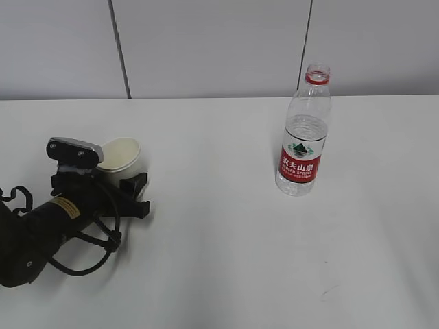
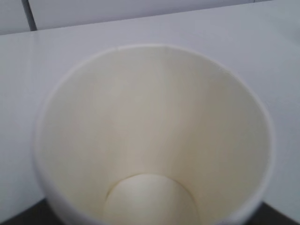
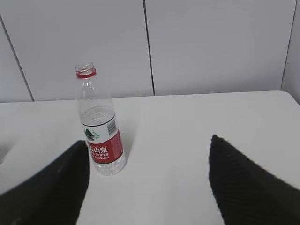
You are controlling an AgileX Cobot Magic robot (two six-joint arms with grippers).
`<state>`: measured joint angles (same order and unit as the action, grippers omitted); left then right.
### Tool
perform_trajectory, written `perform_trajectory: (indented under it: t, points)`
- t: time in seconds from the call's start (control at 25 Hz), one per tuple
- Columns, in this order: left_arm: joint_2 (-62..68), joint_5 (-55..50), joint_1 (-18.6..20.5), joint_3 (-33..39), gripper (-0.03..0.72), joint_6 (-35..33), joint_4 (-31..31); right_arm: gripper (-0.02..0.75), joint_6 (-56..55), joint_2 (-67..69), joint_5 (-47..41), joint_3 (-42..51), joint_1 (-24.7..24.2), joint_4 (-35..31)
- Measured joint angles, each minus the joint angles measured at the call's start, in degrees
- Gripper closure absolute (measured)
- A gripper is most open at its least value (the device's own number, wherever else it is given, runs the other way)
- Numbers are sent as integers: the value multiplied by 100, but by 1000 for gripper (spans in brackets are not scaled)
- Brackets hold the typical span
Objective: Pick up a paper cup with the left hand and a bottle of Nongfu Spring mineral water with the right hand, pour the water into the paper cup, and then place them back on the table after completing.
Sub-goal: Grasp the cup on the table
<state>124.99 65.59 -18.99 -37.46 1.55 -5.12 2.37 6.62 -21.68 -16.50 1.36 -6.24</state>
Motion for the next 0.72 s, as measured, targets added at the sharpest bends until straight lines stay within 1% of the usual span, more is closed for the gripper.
perform_trajectory:
  t: [0.16, 0.32, 0.44, 0.72]
  points:
    - [0, 0, 0, 0, 309, 0, -4, 150, 0, 616, 81, 0, 0, 0]
    - [0, 0, 0, 0, 312, 0, -4, 150, 0, 1589, 513, 0, 0, 0]
    - [0, 0, 0, 0, 312, 0, -6, 150, 0, 2322, 1104, 0, 0, 0]
    - [0, 4, 0, 0, 312, 0, 0, 151, 0, 3969, 3018, 0, 0, -10]
